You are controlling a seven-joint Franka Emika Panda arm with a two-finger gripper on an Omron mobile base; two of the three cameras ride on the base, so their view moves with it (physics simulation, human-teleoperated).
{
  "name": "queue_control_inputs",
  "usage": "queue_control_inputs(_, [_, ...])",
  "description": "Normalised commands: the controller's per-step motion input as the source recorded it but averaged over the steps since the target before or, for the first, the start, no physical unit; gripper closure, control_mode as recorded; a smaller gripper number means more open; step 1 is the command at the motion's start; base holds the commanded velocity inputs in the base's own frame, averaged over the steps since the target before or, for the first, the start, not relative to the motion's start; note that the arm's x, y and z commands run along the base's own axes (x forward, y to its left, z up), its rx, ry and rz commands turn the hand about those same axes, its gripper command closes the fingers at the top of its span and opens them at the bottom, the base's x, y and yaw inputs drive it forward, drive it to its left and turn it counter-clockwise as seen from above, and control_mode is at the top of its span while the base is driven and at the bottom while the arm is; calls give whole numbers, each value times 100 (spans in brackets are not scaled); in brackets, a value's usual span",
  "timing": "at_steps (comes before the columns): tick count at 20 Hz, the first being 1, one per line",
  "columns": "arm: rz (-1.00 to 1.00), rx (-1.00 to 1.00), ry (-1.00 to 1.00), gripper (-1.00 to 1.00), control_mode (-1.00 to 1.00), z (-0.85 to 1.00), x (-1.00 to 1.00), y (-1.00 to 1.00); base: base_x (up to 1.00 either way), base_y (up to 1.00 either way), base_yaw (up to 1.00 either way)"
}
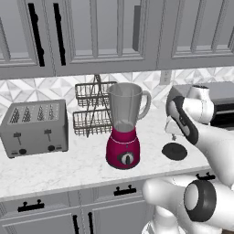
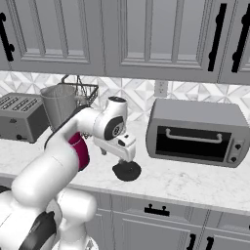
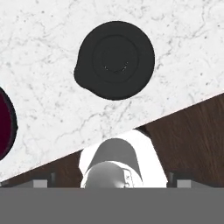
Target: Close the lid blender by securely placing the lid on top.
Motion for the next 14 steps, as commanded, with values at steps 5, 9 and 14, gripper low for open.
queue_control_inputs(5, [-14, 0, 1, -100, -100, -37, 26, -1, 0, 0, 0])
queue_control_inputs(9, [-4, 0, 0, -100, -100, -27, 25, -6, 0, 0, 0])
queue_control_inputs(14, [0, 0, 0, -100, -100, -28, 13, -24, 0, 0, 0])
